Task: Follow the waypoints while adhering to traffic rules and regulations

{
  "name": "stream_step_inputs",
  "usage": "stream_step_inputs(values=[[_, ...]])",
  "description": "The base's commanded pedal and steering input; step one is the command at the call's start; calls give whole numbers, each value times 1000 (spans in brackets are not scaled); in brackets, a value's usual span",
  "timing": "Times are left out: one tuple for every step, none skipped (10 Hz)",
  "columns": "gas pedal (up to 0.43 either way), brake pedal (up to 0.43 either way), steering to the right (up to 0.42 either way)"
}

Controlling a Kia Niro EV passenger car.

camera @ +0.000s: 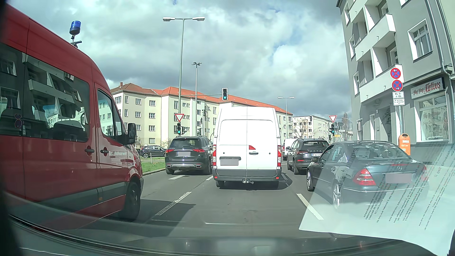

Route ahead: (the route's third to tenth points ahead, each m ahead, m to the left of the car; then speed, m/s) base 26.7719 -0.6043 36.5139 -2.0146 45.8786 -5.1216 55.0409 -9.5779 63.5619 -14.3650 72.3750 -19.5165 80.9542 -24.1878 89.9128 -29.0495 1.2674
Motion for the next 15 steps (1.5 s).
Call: stream_step_inputs(values=[[260,37,-13],[260,37,-13],[268,37,-13],[280,37,-13],[280,37,-13],[280,37,-9],[287,37,-3],[287,37,4],[287,37,9],[287,37,16],[287,37,20],[287,37,21],[287,37,21],[287,37,16],[287,37,9]])
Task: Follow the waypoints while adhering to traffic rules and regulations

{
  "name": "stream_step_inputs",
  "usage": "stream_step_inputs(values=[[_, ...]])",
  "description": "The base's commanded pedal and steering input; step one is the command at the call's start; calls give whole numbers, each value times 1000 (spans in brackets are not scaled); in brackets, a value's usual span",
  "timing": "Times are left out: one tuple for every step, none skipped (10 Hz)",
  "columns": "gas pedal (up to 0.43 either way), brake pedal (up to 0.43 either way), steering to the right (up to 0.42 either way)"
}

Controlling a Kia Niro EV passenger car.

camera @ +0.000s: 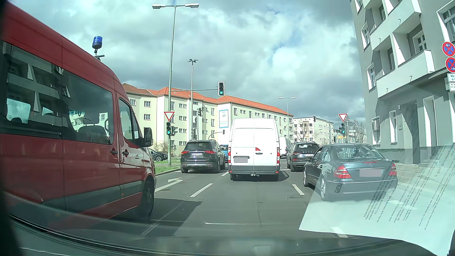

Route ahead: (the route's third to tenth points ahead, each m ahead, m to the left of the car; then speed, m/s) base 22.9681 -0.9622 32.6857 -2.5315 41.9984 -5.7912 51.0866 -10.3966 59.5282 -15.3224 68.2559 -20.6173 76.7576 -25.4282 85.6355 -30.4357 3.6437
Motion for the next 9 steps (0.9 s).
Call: stream_step_inputs(values=[[287,37,7],[287,37,15],[287,37,28],[287,37,43],[280,37,45],[268,37,42],[260,37,38],[260,37,31],[248,37,21]])
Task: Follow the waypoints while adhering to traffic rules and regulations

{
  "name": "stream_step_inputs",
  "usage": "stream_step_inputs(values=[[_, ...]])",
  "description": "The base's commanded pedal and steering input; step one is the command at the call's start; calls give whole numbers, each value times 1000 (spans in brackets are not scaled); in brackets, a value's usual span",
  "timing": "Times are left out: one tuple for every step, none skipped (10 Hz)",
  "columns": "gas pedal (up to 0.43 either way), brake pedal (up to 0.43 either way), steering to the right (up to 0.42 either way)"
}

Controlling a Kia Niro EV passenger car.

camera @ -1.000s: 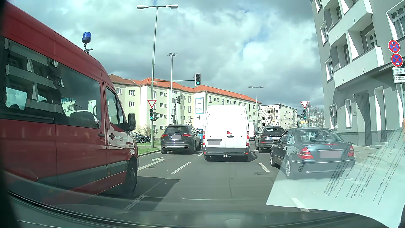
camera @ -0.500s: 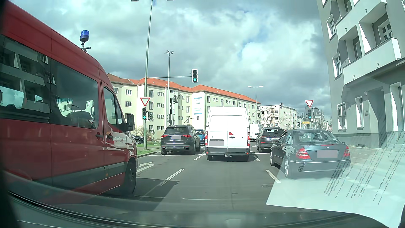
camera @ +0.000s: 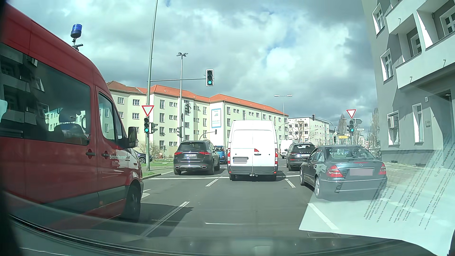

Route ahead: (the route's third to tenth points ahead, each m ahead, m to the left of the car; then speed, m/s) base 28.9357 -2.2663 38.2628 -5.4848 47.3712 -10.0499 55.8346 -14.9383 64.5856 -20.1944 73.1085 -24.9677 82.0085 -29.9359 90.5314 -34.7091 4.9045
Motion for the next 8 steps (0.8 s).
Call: stream_step_inputs(values=[[228,37,17],[228,37,17],[209,37,17],[209,37,19],[197,37,21],[189,37,25],[177,37,25],[177,37,25]])
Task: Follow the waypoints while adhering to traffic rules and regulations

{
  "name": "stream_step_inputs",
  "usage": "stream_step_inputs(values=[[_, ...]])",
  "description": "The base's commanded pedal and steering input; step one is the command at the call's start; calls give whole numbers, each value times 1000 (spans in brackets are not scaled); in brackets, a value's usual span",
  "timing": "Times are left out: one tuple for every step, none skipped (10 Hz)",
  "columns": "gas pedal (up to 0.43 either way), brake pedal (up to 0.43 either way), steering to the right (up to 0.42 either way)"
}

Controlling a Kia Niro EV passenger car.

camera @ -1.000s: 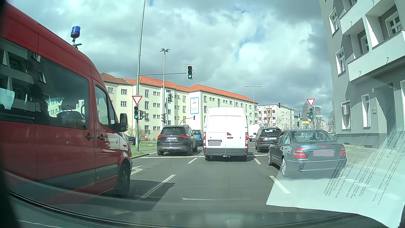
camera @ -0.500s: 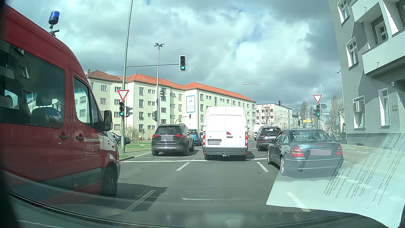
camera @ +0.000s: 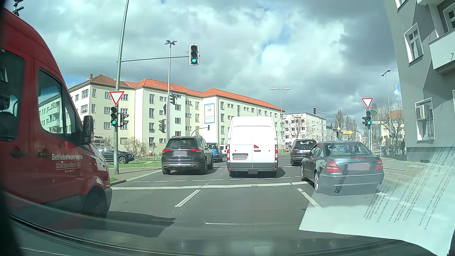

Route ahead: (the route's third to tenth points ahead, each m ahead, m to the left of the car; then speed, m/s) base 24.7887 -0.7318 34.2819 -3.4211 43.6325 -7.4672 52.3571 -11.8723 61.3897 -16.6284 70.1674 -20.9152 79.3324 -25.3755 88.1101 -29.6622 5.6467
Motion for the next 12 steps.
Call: stream_step_inputs(values=[[177,37,24],[177,37,21],[177,37,18],[177,37,16],[177,37,15],[177,37,15],[177,37,15],[177,37,14],[177,37,13],[177,37,13],[177,37,13],[177,37,13]])
